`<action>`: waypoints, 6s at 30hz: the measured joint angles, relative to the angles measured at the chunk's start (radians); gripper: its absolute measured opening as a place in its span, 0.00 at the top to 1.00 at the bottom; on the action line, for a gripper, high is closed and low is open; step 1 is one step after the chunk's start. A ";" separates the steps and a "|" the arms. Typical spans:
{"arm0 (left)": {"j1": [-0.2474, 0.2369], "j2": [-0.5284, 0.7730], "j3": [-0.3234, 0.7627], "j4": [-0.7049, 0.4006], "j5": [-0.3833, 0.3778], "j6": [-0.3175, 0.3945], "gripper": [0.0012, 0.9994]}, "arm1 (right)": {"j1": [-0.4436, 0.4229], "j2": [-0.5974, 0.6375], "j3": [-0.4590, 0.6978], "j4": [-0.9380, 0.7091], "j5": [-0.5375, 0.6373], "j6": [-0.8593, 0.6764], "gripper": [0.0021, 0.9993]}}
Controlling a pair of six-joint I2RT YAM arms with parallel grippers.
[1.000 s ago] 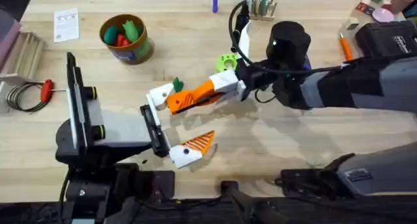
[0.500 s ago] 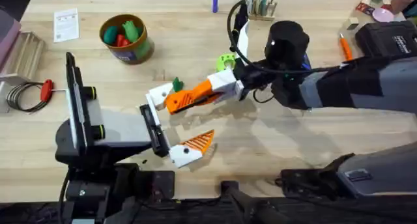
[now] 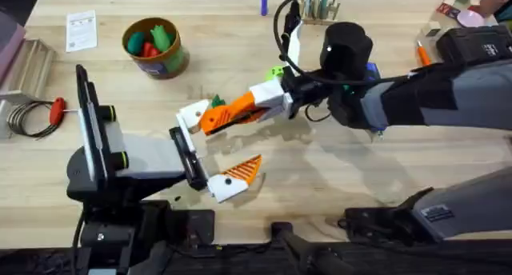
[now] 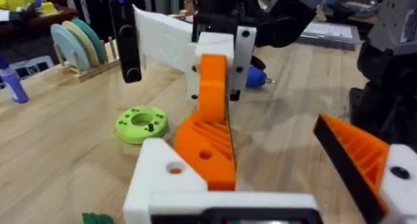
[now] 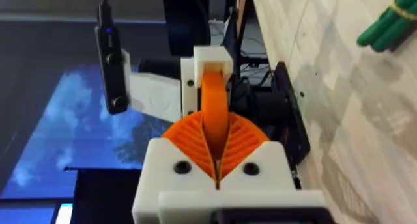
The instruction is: Pick up the gripper from the table and insert it into the empty holder that is missing its gripper. Then pick up a screw, insert it into the mounting hole, and use the screwdriver to tighten it. Finally, clean up the table by picking up the vegetable and placing it into the bucket.
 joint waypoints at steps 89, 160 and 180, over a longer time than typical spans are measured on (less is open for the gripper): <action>-0.005 0.000 0.000 -0.004 0.029 0.004 0.01 | 0.034 -0.271 0.718 -1.760 1.115 -0.680 0.11; -0.005 0.000 0.000 -0.004 0.030 0.004 0.01 | 0.119 0.356 1.012 -1.899 1.430 -0.419 0.72; -0.005 0.000 0.000 -0.004 0.030 0.004 0.01 | 0.119 0.356 1.001 -1.879 1.430 -0.420 0.89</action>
